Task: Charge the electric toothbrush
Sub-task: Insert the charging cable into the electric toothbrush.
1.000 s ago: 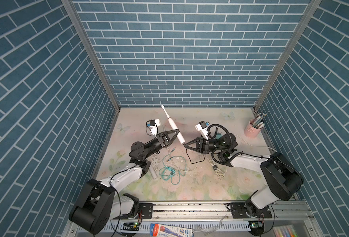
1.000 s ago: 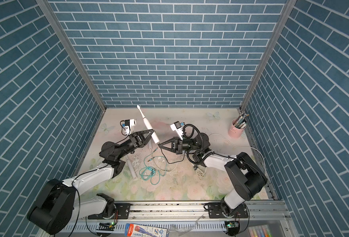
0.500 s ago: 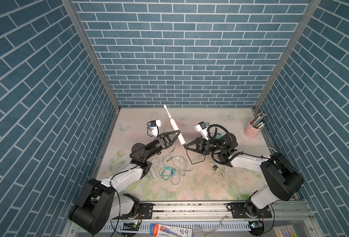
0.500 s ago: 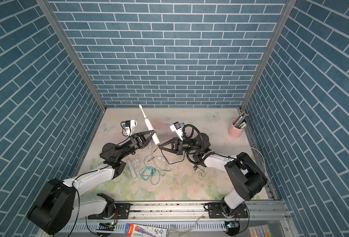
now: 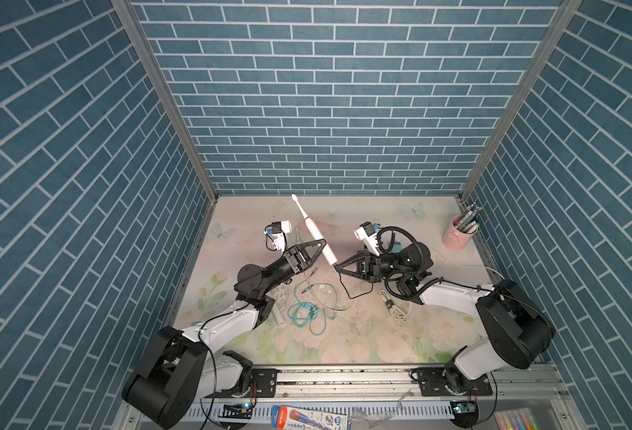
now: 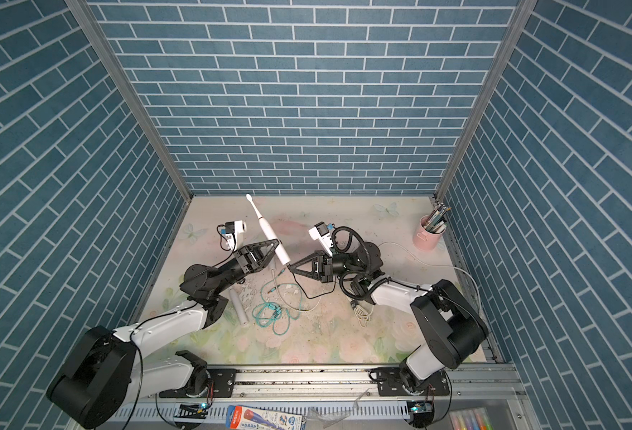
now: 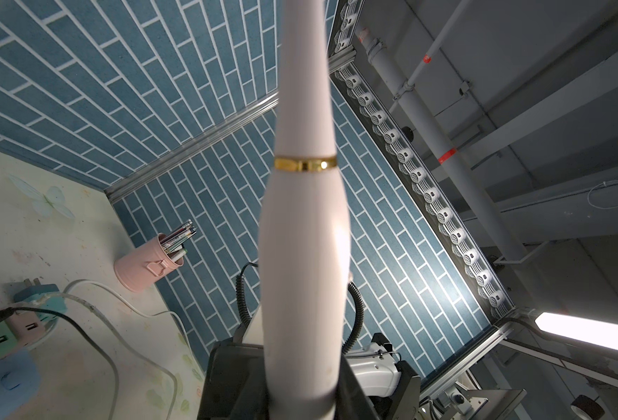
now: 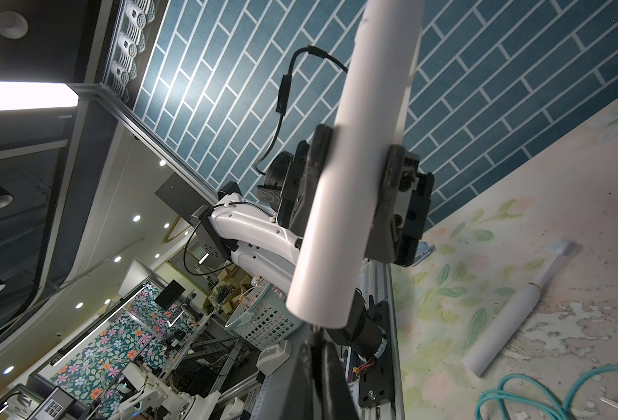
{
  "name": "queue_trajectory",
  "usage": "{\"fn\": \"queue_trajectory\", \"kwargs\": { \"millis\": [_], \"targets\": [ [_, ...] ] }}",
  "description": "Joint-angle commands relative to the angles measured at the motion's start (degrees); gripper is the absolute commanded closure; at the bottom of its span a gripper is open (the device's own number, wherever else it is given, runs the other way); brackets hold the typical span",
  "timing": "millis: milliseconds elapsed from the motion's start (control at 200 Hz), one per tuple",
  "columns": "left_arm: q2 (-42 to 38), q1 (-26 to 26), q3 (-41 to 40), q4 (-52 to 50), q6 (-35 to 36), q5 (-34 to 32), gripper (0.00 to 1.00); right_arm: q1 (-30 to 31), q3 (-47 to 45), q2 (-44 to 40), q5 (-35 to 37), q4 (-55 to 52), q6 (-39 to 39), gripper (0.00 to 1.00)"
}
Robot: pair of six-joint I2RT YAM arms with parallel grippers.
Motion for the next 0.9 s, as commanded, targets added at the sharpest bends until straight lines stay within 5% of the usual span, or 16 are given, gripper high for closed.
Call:
{"fn": "queue_trajectory", "kwargs": {
  "millis": [0, 895],
  "targets": [
    [-0.6, -2.1, -2.1, -1.2, 2.4, 7.0, 1.0, -1.0, 1.5, -2.8, 4.4, 4.3, 2.5, 1.0],
    [1.6, -3.3, -3.1, -1.8, 5.9, 13.3, 1.0, -3.9, 6.7, -1.1, 4.9, 4.2, 16.7, 1.0]
  ]
}}
